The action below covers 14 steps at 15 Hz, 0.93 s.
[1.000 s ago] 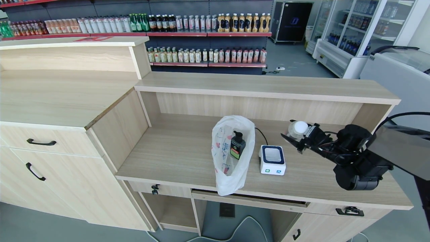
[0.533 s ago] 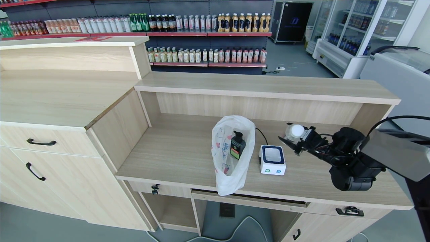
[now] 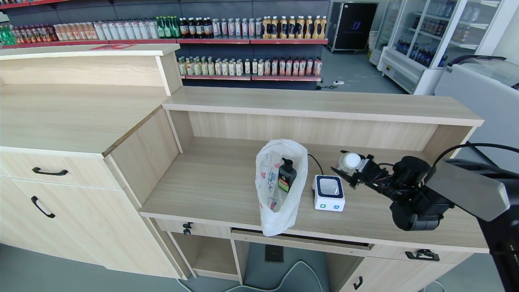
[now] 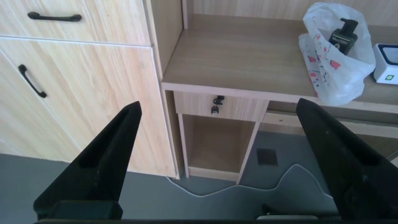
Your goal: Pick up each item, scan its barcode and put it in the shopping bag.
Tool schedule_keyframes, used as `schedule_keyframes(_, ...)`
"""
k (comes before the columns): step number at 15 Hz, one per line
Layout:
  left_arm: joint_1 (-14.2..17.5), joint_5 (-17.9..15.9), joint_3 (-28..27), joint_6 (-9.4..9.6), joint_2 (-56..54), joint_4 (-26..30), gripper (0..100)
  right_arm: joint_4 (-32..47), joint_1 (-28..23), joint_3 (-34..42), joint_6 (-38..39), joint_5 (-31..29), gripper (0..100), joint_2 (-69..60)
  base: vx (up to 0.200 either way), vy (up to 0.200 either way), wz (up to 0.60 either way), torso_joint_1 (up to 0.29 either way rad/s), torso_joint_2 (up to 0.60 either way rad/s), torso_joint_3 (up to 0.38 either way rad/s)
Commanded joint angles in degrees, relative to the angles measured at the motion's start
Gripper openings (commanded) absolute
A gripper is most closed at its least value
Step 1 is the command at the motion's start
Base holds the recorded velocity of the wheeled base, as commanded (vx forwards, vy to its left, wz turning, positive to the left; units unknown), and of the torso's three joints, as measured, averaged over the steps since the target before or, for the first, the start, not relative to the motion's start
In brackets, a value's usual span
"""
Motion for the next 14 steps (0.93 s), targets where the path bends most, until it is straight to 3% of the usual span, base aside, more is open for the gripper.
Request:
schedule_keyframes(1, 0.0, 0.0, 0.0, 0.02, 0.0, -0.01, 100, -0.06, 0.74, -1.34, -0.03, 0.02, 0, 1.06, 0.0, 0.0, 0.0, 0.0, 0.0, 0.0)
schedule_keyframes(14, 0.0, 0.0, 0.0, -0.07, 0.0, -0.01, 100, -0.06, 2.5, -5.21, 0.06, 0.28, 0, 4.66, 0.0, 0.0, 0.0, 0.0, 0.0, 0.0)
